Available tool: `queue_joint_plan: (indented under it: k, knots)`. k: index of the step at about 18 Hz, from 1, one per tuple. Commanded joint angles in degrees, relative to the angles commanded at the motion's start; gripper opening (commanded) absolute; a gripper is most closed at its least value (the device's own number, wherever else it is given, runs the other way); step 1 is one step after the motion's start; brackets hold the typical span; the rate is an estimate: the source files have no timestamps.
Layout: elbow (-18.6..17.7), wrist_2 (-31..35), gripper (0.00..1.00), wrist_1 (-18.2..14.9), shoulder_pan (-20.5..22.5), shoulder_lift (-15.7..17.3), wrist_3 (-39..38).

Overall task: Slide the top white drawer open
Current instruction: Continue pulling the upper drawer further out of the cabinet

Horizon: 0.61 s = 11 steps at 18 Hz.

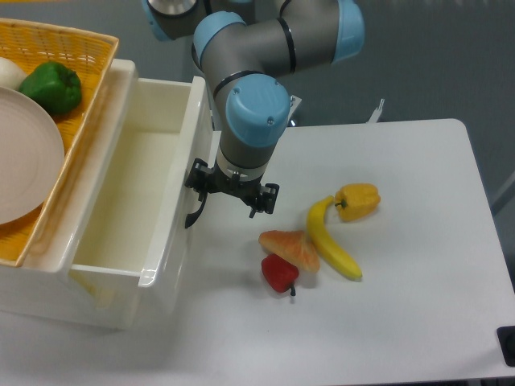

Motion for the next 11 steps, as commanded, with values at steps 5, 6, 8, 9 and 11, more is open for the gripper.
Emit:
queue_joint_plan:
  k: [5, 6, 8, 9, 11]
  knots:
    - [0.0, -0.1, 1.00, -0.1, 0.8, -0.4, 1.8]
    - [0.0, -0.2, 1.00, -0.1, 1.0, -0.4, 1.8]
    - [0.0, -0.3, 1.00, -0.1, 1.6, -0.4, 1.8]
    - [0.0, -0.4, 1.00, -0.1, 1.7, -0.4, 1.8]
    - [0.1, -0.3, 1.00, 0.0, 1.7, -0.4, 1.8]
